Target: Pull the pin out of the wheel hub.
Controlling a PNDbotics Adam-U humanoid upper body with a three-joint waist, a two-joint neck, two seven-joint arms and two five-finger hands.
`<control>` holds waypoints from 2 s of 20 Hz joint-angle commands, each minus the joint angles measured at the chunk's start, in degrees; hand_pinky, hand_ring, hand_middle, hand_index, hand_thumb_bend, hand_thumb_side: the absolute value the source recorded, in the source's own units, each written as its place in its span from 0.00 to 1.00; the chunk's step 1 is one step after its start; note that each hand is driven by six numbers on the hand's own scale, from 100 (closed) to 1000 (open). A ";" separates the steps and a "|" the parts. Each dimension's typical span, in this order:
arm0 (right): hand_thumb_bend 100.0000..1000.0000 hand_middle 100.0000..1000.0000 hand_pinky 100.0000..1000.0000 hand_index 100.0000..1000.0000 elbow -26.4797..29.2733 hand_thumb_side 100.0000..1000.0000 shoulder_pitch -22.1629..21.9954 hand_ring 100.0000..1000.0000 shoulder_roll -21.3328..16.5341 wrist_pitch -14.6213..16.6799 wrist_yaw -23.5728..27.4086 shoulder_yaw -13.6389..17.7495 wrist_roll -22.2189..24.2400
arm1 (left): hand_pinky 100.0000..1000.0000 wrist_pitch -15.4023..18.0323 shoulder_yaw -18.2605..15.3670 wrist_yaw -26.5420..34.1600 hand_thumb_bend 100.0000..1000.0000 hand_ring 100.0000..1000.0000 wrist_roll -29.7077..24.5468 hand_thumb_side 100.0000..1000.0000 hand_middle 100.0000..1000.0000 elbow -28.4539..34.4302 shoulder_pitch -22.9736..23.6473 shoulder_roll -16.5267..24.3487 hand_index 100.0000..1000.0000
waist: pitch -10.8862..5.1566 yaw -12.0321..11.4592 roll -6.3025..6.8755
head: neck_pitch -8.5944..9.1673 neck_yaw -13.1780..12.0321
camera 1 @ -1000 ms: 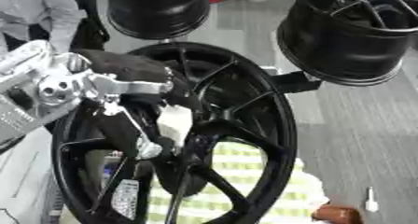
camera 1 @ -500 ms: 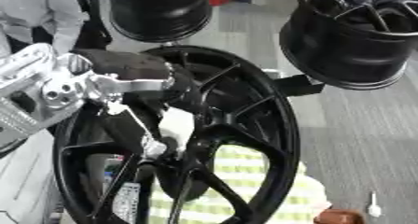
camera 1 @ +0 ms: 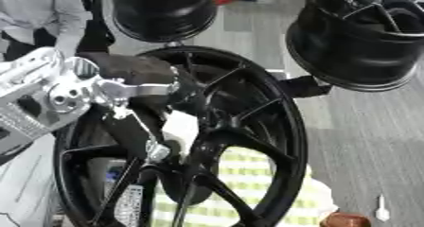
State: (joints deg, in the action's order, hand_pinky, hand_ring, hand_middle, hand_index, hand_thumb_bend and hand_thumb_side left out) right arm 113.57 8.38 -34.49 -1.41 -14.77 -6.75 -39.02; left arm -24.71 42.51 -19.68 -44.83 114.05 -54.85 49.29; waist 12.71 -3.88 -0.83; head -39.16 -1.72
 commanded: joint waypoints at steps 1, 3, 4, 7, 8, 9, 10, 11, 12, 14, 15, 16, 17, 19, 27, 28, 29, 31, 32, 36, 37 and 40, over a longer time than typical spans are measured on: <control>0.00 0.68 0.66 0.75 1.02 0.60 0.53 0.76 -0.66 0.04 0.18 0.21 -0.30 | 0.84 -1.40 -0.67 -0.83 0.23 0.84 -2.71 0.12 0.81 0.46 -0.37 0.36 0.88 | -0.66 0.19 -0.05 | 0.88 -0.33; 0.00 0.68 0.66 0.75 1.02 0.60 0.53 0.76 -0.60 0.01 0.18 0.17 -0.37 | 0.83 -1.55 -0.72 -1.18 0.23 0.83 -3.36 0.12 0.81 0.20 -0.27 0.16 0.88 | -0.54 0.24 -0.09 | 1.02 -0.45; 0.00 0.68 0.66 0.75 1.02 0.60 0.55 0.76 -0.56 0.01 0.18 0.15 -0.41 | 0.82 -1.62 -0.71 -1.30 0.23 0.82 -3.59 0.13 0.80 -0.10 -0.20 0.02 0.88 | -0.49 0.26 -0.12 | 1.09 -0.52; 0.00 0.68 0.66 0.75 1.02 0.61 0.61 0.76 -0.45 0.03 0.19 0.09 -0.48 | 0.81 -1.66 -0.51 -1.47 0.22 0.81 -4.06 0.13 0.79 -1.06 -0.04 -0.43 0.88 | -0.36 0.30 -0.21 | 1.19 -0.63; 0.00 0.68 0.66 0.75 1.02 0.61 0.62 0.76 -0.42 0.02 0.20 0.07 -0.50 | 0.80 -1.63 -0.42 -1.53 0.22 0.80 -4.17 0.14 0.78 -1.31 -0.03 -0.55 0.88 | -0.33 0.31 -0.24 | 1.19 -0.66; 0.00 0.68 0.66 0.75 1.02 0.61 0.61 0.76 -0.38 0.00 0.21 0.05 -0.52 | 0.80 -1.61 -0.34 -1.59 0.22 0.80 -4.28 0.14 0.78 -1.54 -0.01 -0.68 0.88 | -0.30 0.32 -0.26 | 1.17 -0.68; 0.00 0.68 0.66 0.75 1.02 0.61 0.59 0.76 -0.34 -0.02 0.22 0.03 -0.54 | 0.79 -1.59 -0.28 -1.65 0.21 0.79 -4.34 0.14 0.77 -1.72 -0.01 -0.79 0.87 | -0.28 0.33 -0.29 | 1.16 -0.70; 0.00 0.68 0.66 0.75 1.02 0.61 0.56 0.76 -0.31 -0.04 0.23 0.02 -0.57 | 0.79 -1.57 -0.26 -1.74 0.21 0.78 -4.36 0.14 0.76 -1.89 -0.01 -0.91 0.88 | -0.25 0.33 -0.31 | 1.17 -0.74; 0.00 0.68 0.66 0.75 1.02 0.61 0.54 0.76 -0.28 -0.06 0.24 0.00 -0.59 | 0.78 -1.55 -0.24 -1.85 0.21 0.78 -4.36 0.14 0.76 -2.07 -0.01 -1.01 0.87 | -0.23 0.34 -0.32 | 1.21 -0.79; 0.00 0.68 0.66 0.75 1.02 0.61 0.53 0.76 -0.23 -0.07 0.23 -0.04 -0.61 | 0.78 -1.51 -0.18 -2.15 0.21 0.77 -4.28 0.13 0.76 -2.58 0.06 -1.20 0.87 | -0.19 0.38 -0.33 | 1.34 -0.90; 0.00 0.68 0.66 0.75 1.02 0.61 0.51 0.76 -0.19 -0.09 0.24 -0.05 -0.63 | 0.76 -1.50 -0.16 -2.30 0.20 0.75 -4.20 0.13 0.75 -2.91 0.15 -1.31 0.87 | -0.17 0.40 -0.34 | 1.41 -0.96; 0.00 0.68 0.66 0.75 1.02 0.61 0.49 0.76 -0.16 -0.10 0.24 -0.06 -0.65 | 0.75 -1.46 -0.11 -2.46 0.20 0.74 -4.11 0.13 0.75 -3.30 0.25 -1.42 0.87 | -0.15 0.43 -0.35 | 1.47 -1.02; 0.00 0.68 0.66 0.75 1.02 0.61 0.48 0.76 -0.13 -0.10 0.24 -0.08 -0.67 | 0.75 -1.40 -0.04 -2.64 0.20 0.74 -4.04 0.12 0.75 -3.69 0.35 -1.53 0.87 | -0.13 0.45 -0.36 | 1.52 -1.06; 0.00 0.68 0.66 0.75 1.02 0.61 0.47 0.76 -0.10 -0.09 0.23 -0.09 -0.70 | 0.76 -1.14 0.16 -3.12 0.21 0.74 -4.00 0.13 0.77 -4.39 0.52 -1.67 0.88 | -0.10 0.48 -0.38 | 1.56 -1.12; 0.00 0.68 0.66 0.75 1.02 0.62 0.47 0.76 0.01 -0.04 0.25 -0.21 -0.75 | 0.70 -0.21 0.60 -3.84 0.18 0.67 -4.22 0.12 0.71 -6.23 0.87 -2.29 0.84 | 0.01 0.42 -0.44 | 1.63 -1.22; 0.00 0.68 0.66 0.75 1.02 0.62 0.48 0.76 0.02 -0.05 0.26 -0.21 -0.77 | 0.70 -0.17 0.63 -3.80 0.18 0.67 -4.37 0.12 0.71 -6.26 0.86 -2.37 0.84 | 0.00 0.41 -0.46 | 1.64 -1.23; 0.00 0.68 0.67 0.75 1.02 0.62 0.48 0.76 0.03 -0.05 0.26 -0.21 -0.78 | 0.69 -0.15 0.65 -3.68 0.17 0.66 -4.50 0.13 0.69 -6.25 0.86 -2.45 0.82 | 0.00 0.40 -0.47 | 1.64 -1.24; 0.00 0.67 0.66 0.75 1.02 0.62 0.43 0.76 0.10 -0.09 0.28 -0.19 -0.81 | 0.68 -0.25 0.63 -3.28 0.16 0.63 -4.55 0.14 0.66 -6.10 0.81 -2.57 0.80 | 0.00 0.40 -0.48 | 1.61 -1.25; 0.00 0.67 0.66 0.75 1.02 0.62 0.38 0.76 0.16 -0.13 0.30 -0.17 -0.87 | 0.67 -0.37 0.60 -3.03 0.15 0.61 -4.47 0.14 0.63 -5.94 0.76 -2.60 0.79 | 0.00 0.39 -0.48 | 1.61 -1.24; 0.00 0.67 0.66 0.75 1.02 0.63 0.09 0.76 0.38 -0.36 0.37 -0.16 -1.10 | 0.64 -1.29 0.11 -1.54 0.11 0.53 -3.19 0.14 0.54 -4.76 0.55 -2.60 0.73 | -0.01 0.37 -0.45 | 1.60 -1.25; 0.00 0.67 0.66 0.75 1.02 0.63 0.01 0.76 0.45 -0.40 0.37 -0.16 -1.17 | 0.64 -1.61 0.00 -1.15 0.11 0.52 -2.71 0.15 0.52 -4.49 0.50 -2.57 0.71 | -0.02 0.38 -0.43 | 1.65 -1.31; 0.00 0.67 0.66 0.75 1.02 0.63 -0.18 0.76 0.53 -0.47 0.36 -0.15 -1.33 | 0.61 -2.39 -0.12 -0.18 0.09 0.48 -1.60 0.14 0.47 -3.82 0.39 -2.44 0.67 | -0.05 0.37 -0.39 | 1.74 -1.39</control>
State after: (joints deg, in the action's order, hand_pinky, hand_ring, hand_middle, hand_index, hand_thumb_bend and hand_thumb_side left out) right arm 113.57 7.97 -33.05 -1.84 -14.52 -7.28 -40.12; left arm -24.69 43.52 -20.39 -44.92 109.30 -53.45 46.02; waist 13.46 -3.52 -1.28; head -38.16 -2.89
